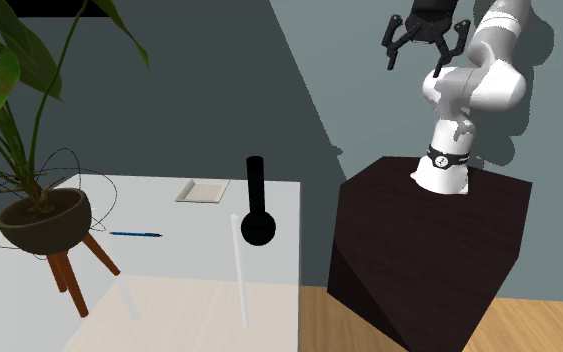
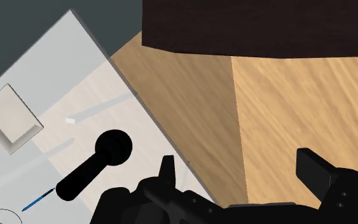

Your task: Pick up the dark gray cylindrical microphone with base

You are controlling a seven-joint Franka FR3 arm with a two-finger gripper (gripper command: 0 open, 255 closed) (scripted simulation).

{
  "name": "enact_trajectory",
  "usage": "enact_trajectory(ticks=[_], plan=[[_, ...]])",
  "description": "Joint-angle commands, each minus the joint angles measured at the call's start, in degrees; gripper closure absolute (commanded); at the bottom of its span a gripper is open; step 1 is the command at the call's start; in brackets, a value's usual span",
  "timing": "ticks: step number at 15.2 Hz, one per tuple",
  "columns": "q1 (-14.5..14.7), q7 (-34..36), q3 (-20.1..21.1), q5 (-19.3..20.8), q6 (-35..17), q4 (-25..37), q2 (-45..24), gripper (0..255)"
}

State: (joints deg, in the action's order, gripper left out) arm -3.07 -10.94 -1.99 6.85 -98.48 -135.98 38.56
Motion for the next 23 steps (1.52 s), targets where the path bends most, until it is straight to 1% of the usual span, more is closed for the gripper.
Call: enact_trajectory(ticks=[1,7,12,17,23], plan=[[-0.86,-2.00,-2.15,1.03,-2.95,0.49,-3.03,0],[-2.54,-6.60,-7.30,2.31,-11.61,2.02,-12.47,0],[-3.53,-10.86,-11.32,1.72,-17.98,5.33,-21.63,0],[-4.44,-15.83,-14.80,-0.87,-23.17,10.45,-31.70,0],[-6.54,-22.59,-17.31,-6.48,-27.21,19.01,-44.65,0]])
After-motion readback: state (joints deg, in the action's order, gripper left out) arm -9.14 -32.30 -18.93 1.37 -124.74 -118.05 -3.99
